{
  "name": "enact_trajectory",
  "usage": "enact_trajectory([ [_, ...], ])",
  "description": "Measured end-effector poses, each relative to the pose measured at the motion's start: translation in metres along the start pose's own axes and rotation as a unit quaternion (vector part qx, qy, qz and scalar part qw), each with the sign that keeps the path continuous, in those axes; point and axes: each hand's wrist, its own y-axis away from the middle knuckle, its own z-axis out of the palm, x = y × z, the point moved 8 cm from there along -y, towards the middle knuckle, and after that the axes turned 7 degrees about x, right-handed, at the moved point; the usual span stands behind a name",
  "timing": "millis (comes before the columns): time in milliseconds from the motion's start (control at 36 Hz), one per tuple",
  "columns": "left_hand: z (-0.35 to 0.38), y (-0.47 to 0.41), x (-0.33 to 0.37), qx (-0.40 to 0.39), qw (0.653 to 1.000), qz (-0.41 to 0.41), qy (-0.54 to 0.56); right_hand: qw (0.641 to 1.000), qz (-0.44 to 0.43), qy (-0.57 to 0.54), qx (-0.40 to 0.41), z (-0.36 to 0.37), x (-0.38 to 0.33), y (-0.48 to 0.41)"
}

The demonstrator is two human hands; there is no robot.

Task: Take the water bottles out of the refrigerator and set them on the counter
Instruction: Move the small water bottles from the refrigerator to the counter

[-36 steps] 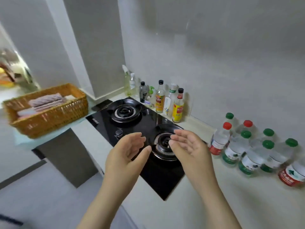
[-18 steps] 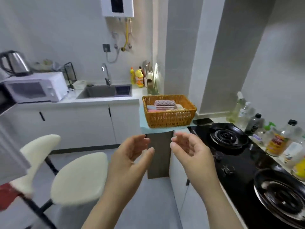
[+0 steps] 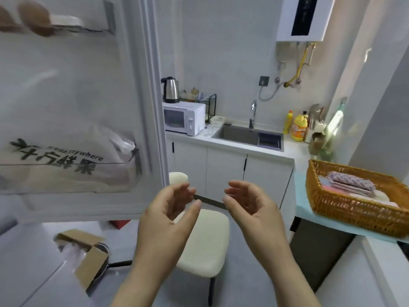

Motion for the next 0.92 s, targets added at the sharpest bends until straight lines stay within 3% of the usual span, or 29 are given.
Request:
enact_trajectory([
  [389,-0.086,-0.046,-0.01,0.222,0.974,0.01,-0.049,0.968,-0.056,-0.132,-0.206,0.14,-0.025,-0.065],
  [639,-0.178,-0.028,-0.005,0.355,0.931,0.006,-0.086,0.922,-0.087,-0.177,-0.333,0.248,-0.064,-0.03],
  [917,-0.306,-0.032,0.011,0.417,0.902,0.032,-0.103,0.887,-0.121,-0.205,-0.396,0.373,-0.129,0.026],
])
